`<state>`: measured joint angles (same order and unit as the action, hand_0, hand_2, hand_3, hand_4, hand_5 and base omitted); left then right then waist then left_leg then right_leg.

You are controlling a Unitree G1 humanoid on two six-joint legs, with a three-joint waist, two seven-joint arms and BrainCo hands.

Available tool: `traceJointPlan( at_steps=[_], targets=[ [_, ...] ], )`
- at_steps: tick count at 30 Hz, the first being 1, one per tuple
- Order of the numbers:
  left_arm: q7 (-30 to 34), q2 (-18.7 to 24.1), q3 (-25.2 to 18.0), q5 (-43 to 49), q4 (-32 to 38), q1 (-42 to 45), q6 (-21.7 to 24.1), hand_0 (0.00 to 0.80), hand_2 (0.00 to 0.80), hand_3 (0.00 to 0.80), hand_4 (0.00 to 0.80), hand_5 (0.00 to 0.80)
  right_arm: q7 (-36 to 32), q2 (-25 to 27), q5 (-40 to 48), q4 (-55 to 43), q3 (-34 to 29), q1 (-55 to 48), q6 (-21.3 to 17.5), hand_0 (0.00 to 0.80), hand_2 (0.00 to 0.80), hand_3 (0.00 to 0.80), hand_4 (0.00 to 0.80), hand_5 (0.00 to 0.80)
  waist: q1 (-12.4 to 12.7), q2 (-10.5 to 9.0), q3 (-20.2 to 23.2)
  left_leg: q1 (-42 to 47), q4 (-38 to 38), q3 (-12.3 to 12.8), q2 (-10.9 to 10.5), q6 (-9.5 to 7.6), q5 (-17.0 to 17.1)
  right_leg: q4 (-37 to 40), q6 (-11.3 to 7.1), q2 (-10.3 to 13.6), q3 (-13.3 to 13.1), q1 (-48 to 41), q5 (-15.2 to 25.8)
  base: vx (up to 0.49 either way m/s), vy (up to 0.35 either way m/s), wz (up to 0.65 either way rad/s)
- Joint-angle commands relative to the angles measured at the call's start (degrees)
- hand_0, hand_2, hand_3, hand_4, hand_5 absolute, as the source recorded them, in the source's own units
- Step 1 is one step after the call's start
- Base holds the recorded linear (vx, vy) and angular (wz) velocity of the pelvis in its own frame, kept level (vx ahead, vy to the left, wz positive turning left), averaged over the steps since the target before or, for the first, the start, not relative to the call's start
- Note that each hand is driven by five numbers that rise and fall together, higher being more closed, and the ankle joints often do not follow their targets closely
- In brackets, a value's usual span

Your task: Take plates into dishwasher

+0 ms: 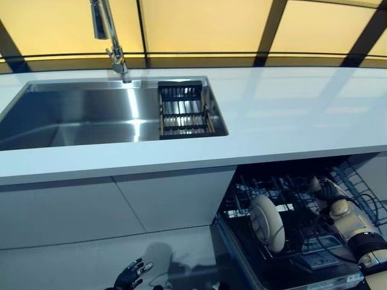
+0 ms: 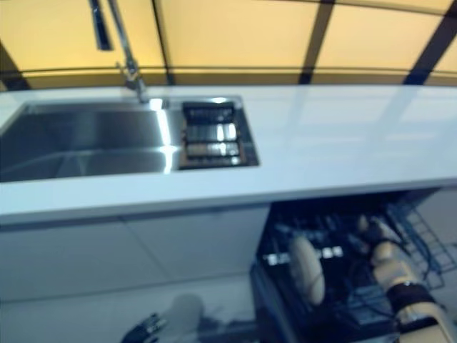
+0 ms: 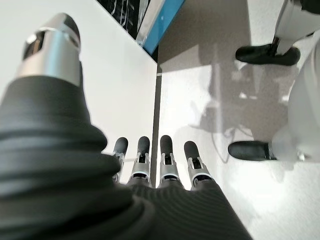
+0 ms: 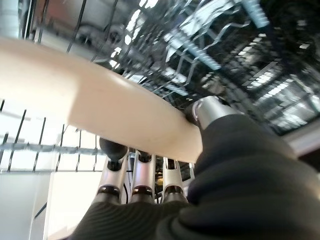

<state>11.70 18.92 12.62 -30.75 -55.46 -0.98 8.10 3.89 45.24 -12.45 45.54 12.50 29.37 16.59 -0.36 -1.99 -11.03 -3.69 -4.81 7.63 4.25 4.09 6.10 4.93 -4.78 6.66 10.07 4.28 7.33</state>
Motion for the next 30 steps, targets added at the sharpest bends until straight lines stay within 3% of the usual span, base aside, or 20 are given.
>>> traceJointPlan(
  at_steps=[1,15,30],
  targets=[
    [0.33,1.27,2.74,-2.95,0.53,-4.23,1.37,0.0,0.0,0.0,0.0,0.0,2.98,6.1,-3.51,3.39,5.05,9.08,1.52,0.8,0.8,0.8,0.8,0.8,1.89,-0.14,-3.3,-1.26,-0.19,0.65,-4.04,-3.35,-2.43,-1.13,-1.44,-1.77,-0.21,0.02,-0.31,-0.079,-0.004,0.04],
    [0.64,2.38,4.08,-5.48,2.45,-7.33,1.67,0.0,0.0,0.0,0.0,0.0,0.58,4.55,-9.59,13.17,10.36,9.67,2.59,0.8,0.8,0.8,0.8,0.8,1.95,2.36,-7.09,-4.2,-0.19,0.29,-4.4,-2.98,-1.24,-1.41,-1.43,-1.15,1.25,2.94,0.24,-0.081,-0.004,0.03],
    [0.91,2.71,4.18,-4.66,2.99,-7.37,0.98,0.0,0.0,0.0,0.0,0.0,0.81,5.92,-10.45,14.62,8.59,6.06,4.38,0.8,0.8,0.8,0.8,0.8,1.11,1.78,-6.31,-3.45,-0.19,1.0,-3.99,-2.77,-1.48,-1.75,-1.62,-1.19,0.89,2.79,0.18,-0.006,-0.001,0.01]
  ],
)
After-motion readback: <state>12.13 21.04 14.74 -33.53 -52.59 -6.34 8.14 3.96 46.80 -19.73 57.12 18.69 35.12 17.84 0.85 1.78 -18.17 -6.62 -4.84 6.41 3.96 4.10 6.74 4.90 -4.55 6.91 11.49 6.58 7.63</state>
